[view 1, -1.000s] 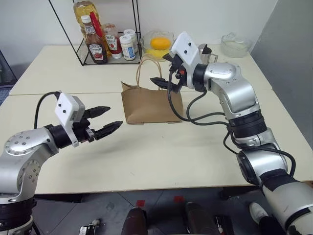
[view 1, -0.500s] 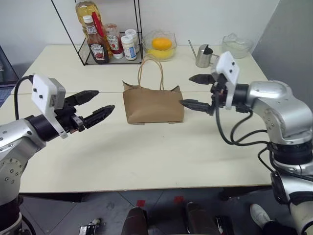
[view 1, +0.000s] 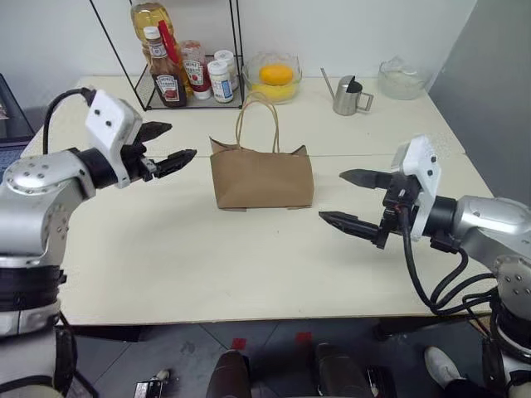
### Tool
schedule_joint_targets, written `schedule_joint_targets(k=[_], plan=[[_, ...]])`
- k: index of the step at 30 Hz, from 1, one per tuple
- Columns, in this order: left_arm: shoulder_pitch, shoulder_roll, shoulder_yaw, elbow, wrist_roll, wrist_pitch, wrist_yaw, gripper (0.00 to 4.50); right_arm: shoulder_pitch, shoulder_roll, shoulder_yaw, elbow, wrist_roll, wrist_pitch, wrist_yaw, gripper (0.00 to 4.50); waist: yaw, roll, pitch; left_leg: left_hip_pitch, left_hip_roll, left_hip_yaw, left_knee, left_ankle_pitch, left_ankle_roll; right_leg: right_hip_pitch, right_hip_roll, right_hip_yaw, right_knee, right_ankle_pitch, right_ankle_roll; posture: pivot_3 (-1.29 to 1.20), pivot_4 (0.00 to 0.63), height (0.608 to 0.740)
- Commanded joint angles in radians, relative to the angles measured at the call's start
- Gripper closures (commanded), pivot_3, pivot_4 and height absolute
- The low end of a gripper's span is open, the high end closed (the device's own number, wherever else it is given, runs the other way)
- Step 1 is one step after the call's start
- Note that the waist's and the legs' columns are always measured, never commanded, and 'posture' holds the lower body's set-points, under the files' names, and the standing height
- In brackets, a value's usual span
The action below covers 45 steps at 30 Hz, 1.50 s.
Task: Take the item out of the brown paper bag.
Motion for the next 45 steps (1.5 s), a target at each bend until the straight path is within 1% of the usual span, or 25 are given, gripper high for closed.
schedule_joint_targets(k=[1, 2, 3, 4, 5, 7, 12, 13, 16, 19, 23, 27, 33, 38, 40, 45], plan=[[-0.101, -0.031, -0.043, 0.123, 0.073, -0.097, -0.035, 0.9, 0.017, 0.025, -0.047, -0.072, 0.035, 0.019, -0.096, 0.03, 0.0, 0.0, 0.0, 0.0, 0.0, 0.0, 0.0, 0.0, 0.0, 0.0, 0.0, 0.0, 0.0, 0.0, 0.0, 0.0, 0.15, 0.74], [-0.132, -0.047, -0.058, 0.17, 0.094, -0.128, -0.041, 1.28, 0.021, 0.032, -0.052, -0.083, 0.042, 0.024, -0.12, 0.0, 0.003, 0.0, 0.0, 0.0, 0.0, 0.0, 0.0, 0.0, 0.0, 0.0, 0.0, 0.0, 0.0, 0.0, 0.0, 0.0, 0.15, 0.74], [-0.155, -0.059, -0.067, 0.205, 0.111, -0.153, -0.047, 1.42, 0.024, 0.035, -0.056, -0.09, 0.05, 0.028, -0.138, 0.0, 0.003, 0.0, 0.0, 0.0, 0.0, 0.0, 0.0, 0.0, 0.0, 0.0, 0.0, 0.0, 0.0, 0.0, 0.0, 0.0, 0.15, 0.74], [-0.172, -0.068, -0.074, 0.234, 0.123, -0.172, -0.059, 1.67, 0.024, 0.037, -0.058, -0.095, 0.057, 0.032, -0.152, 0.0, 0.003, 0.0, 0.0, 0.0, 0.0, 0.0, 0.0, 0.0, 0.0, 0.0, 0.0, 0.0, 0.0, 0.0, 0.0, 0.0, 0.15, 0.74], [-0.201, -0.086, -0.087, 0.281, 0.147, -0.204, -0.057, 2.04, 0.027, 0.039, -0.063, -0.103, 0.063, 0.036, -0.169, 0.0, 0.003, 0.0, 0.0, 0.0, 0.0, 0.0, 0.0, 0.0, 0.0, 0.0, 0.0, 0.0, 0.0, 0.0, 0.0, 0.0, 0.15, 0.74], [-0.268, -0.121, -0.115, 0.39, 0.2, -0.269, -0.045, 2.63, 0.032, 0.039, -0.07, -0.12, 0.074, 0.043, -0.2, 0.0, 0.008, 0.0, 0.0, 0.0, 0.0, 0.0, 0.0, 0.0, 0.0, 0.0, 0.0, 0.0, 0.0, 0.0, 0.0, 0.0, 0.15, 0.74], [-0.494, -0.199, -0.192, 0.767, 0.372, -0.521, 0.033, 4.26, 0.06, 0.038, -0.089, -0.171, 0.12, 0.064, -0.27, 0.0, 0.012, -0.001, 0.0, -0.001, -0.001, -0.002, 0.001, 0.0, 0.0, 0.001, 0.0, -0.002, -0.001, 0.0, 0.0, 0.0, 0.15, 0.74], [-0.529, -0.211, -0.203, 0.831, 0.397, -0.558, 0.045, 4.45, 0.064, 0.036, -0.091, -0.178, 0.128, 0.067, -0.281, 0.0, 0.012, -0.001, 0.0, -0.001, -0.001, -0.003, 0.001, 0.0, 0.0, 0.001, 0.0, -0.003, -0.001, 0.0, 0.0, 0.0, 0.15, 0.74], [-0.618, -0.246, -0.245, 0.996, 0.481, -0.649, 0.096, 4.45, 0.082, 0.026, -0.099, -0.201, 0.157, 0.074, -0.31, 0.0, 0.011, -0.001, 0.0, -0.002, -0.001, -0.003, 0.001, 0.0, 0.0, 0.002, 0.0, -0.003, -0.002, 0.0, 0.0, 0.0, 0.15, 0.74], [-0.666, -0.27, -0.282, 1.109, 0.553, -0.694, 0.121, 4.45, 0.097, 0.013, -0.114, -0.222, 0.194, 0.079, -0.333, 0.0, 0.008, -0.001, 0.0, -0.002, -0.001, -0.003, 0.0, 0.0, 0.0, 0.002, 0.0, -0.003, -0.003, 0.0, 0.0, 0.0, 0.15, 0.74], [-0.692, -0.29, -0.293, 1.186, 0.594, -0.71, 0.086, 4.45, 0.112, -0.014, -0.144, -0.234, 0.257, 0.075, -0.355, 0.0, 0.007, -0.001, 0.0, -0.002, -0.001, -0.004, 0.0, 0.0, 0.0, 0.001, 0.0, -0.003, -0.003, 0.0, 0.0, 0.0, 0.15, 0.74], [-0.71, -0.306, -0.288, 1.221, 0.611, -0.673, 0.031, 4.45, 0.127, -0.046, -0.159, -0.236, 0.321, 0.065, -0.38, 0.0, 0.009, -0.001, 0.0, -0.003, -0.001, -0.005, 0.0, 0.0, 0.0, 0.001, 0.0, -0.004, -0.003, 0.0, 0.0, 0.0, 0.15, 0.74], [-0.718, -0.321, -0.27, 1.222, 0.597, -0.644, -0.141, 4.45, 0.154, -0.097, -0.174, -0.224, 0.415, 0.038, -0.416, 0.0, 0.009, -0.001, 0.0, -0.005, -0.001, -0.007, 0.001, 0.0, 0.0, 0.002, 0.0, -0.005, -0.003, 0.0, 0.0, 0.0, 0.15, 0.74], [-0.71, -0.303, -0.258, 1.186, 0.57, -0.632, -0.366, 4.45, 0.192, -0.155, -0.187, -0.214, 0.498, 0.001, -0.442, 0.0, 0.008, -0.001, 0.0, -0.005, -0.001, -0.007, 0.001, 0.0, 0.0, 0.002, 0.0, -0.006, -0.003, 0.0, 0.0, 0.0, 0.15, 0.74], [-0.696, -0.289, -0.262, 1.164, 0.564, -0.633, -0.45, 4.45, 0.209, -0.183, -0.193, -0.209, 0.526, -0.017, -0.444, 0.0, 0.008, -0.001, 0.0, -0.005, -0.001, -0.007, 0.001, 0.0, 0.0, 0.002, 0.0, -0.006, -0.003, 0.0, 0.0, 0.0, 0.15, 0.74], [-0.63, -0.265, -0.263, 1.074, 0.543, -0.612, -0.597, 4.45, 0.244, -0.255, -0.197, -0.192, 0.575, -0.063, -0.439, 0.0, 0.008, -0.001, 0.0, -0.005, -0.001, -0.008, 0.001, 0.0, 0.0, 0.002, 0.0, -0.006, -0.003, 0.0, 0.0, 0.0, 0.15, 0.74]])
